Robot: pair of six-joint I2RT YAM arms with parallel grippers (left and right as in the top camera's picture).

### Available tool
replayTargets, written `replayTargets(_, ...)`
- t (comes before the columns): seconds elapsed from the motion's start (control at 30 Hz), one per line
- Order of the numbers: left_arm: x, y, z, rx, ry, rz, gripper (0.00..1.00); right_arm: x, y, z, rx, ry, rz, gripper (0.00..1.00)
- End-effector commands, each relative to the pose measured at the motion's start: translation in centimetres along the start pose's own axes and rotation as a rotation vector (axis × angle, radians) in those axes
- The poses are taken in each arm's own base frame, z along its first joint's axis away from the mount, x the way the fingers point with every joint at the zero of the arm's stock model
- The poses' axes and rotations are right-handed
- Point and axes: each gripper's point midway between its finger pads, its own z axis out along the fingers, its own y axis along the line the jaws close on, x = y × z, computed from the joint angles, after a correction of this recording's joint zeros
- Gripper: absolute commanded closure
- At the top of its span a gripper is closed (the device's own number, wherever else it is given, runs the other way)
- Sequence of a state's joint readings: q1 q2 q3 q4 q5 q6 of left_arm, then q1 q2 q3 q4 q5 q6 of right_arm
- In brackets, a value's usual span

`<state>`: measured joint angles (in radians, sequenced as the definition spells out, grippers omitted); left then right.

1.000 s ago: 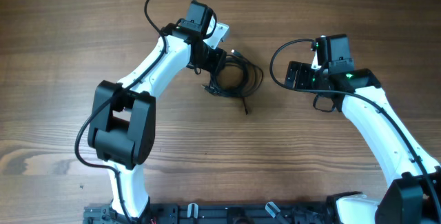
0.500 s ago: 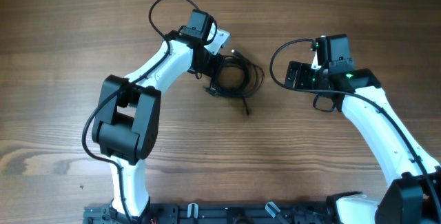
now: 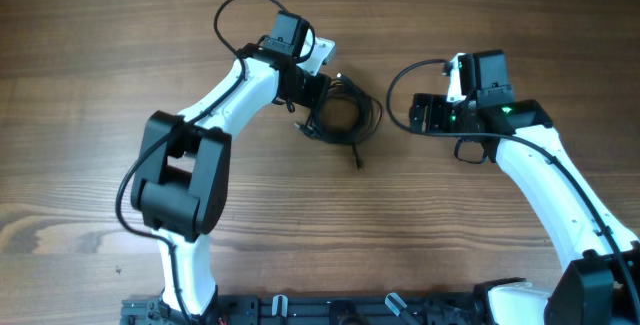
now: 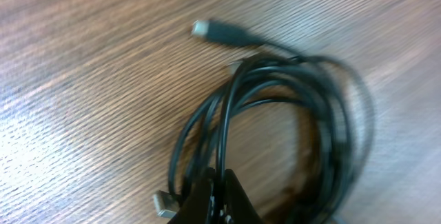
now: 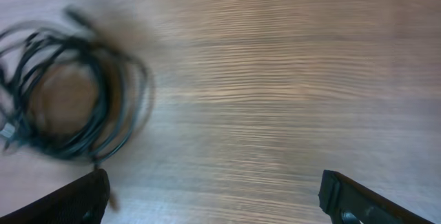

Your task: Untangle cables

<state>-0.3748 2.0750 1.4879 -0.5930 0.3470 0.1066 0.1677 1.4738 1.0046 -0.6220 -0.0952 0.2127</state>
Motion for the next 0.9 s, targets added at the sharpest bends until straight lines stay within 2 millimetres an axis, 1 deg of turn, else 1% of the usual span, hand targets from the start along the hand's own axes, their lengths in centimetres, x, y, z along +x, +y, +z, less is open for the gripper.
replayTargets(0.0,-4.0,-3.9,-5.9,0.103,-0.174,0.056,0.96,0.7,3.1,0.2,-0.181,0.027,-0.147,0.0)
replayTargets(0.07,-5.2,-4.7,-8.0,0.107,-0.234,0.058,0.96,0.5,3.9,0.1,-0.226,0.019,-0.152,0.0)
replayTargets(0.13,-6.1,-5.6,-10.5,0.105,-0.292,0.081,0.96,0.2,4.5,-0.1,-0.263,0.008,-0.154,0.0)
replayTargets(0.2,-6.6,-6.2,-12.4,0.106,-0.332,0.09,0.96,-0.1,5.0,-0.2,-0.289,-0.005,-0.155,0.0)
replayTargets(0.27,-7.2,-7.3,-14.7,0.121,-0.381,0.105,0.96,-0.4,5.8,-0.5,-0.335,-0.019,-0.161,0.0)
replayTargets(0.3,-7.4,-8.1,-16.0,0.146,-0.408,0.118,0.96,-0.7,6.4,-0.7,-0.37,-0.033,-0.167,0.01)
replayTargets(0.33,-7.5,-8.5,-16.6,0.157,-0.422,0.118,0.96,-1.0,6.7,-0.8,-0.387,-0.045,-0.172,0.0)
replayTargets(0.43,-7.8,-9.3,-18.3,0.177,-0.456,0.097,0.96,-2.0,7.5,-1.2,-0.424,-0.089,-0.172,0.0)
replayTargets(0.5,-7.9,-10.1,-19.2,0.21,-0.473,0.107,0.96,-2.9,7.7,-1.3,-0.431,-0.121,-0.159,0.0)
replayTargets(0.63,-8.2,-11.1,-20.7,0.241,-0.507,0.092,0.96,-4.3,8.0,-1.7,-0.443,-0.178,-0.147,0.0)
replayTargets(0.7,-8.2,-11.9,-21.2,0.264,-0.515,0.091,0.96,-4.7,8.1,-1.8,-0.449,-0.193,-0.136,0.0)
replayTargets(0.77,-8.1,-12.8,-21.5,0.274,-0.52,0.107,0.96,-5.1,8.4,-2.0,-0.464,-0.207,-0.132,0.05)
replayTargets(0.83,-8.0,-14.2,-22.0,0.292,-0.53,0.135,0.96,-5.6,8.6,-2.2,-0.473,-0.227,-0.13,0.21)
replayTargets(0.87,-8.0,-14.8,-22.2,0.299,-0.536,0.148,0.96,-5.8,8.7,-2.3,-0.479,-0.236,-0.133,0.22)
